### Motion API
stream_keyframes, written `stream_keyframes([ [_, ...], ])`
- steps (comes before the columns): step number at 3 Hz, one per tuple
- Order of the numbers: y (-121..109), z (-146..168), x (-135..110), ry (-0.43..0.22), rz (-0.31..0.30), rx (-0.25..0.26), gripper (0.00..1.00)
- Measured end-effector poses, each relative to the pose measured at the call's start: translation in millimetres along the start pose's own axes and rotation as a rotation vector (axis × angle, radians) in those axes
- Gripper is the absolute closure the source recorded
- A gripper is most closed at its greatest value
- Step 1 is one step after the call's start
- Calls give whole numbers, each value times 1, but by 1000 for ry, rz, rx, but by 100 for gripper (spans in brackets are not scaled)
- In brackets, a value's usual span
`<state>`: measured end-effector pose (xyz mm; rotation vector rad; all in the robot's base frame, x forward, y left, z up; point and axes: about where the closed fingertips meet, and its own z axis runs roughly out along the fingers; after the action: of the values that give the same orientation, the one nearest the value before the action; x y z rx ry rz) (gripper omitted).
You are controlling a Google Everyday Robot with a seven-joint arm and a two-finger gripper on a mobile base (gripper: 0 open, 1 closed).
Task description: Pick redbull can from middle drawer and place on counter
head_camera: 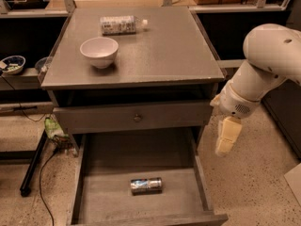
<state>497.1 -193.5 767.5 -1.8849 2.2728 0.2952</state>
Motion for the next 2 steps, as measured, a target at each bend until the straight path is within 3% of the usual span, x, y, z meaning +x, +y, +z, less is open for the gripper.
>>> stream_keyframes([
  [1,11,20,0,-50,-2,-31,0],
  [2,27,56,-3,-105,-21,-101,0],
])
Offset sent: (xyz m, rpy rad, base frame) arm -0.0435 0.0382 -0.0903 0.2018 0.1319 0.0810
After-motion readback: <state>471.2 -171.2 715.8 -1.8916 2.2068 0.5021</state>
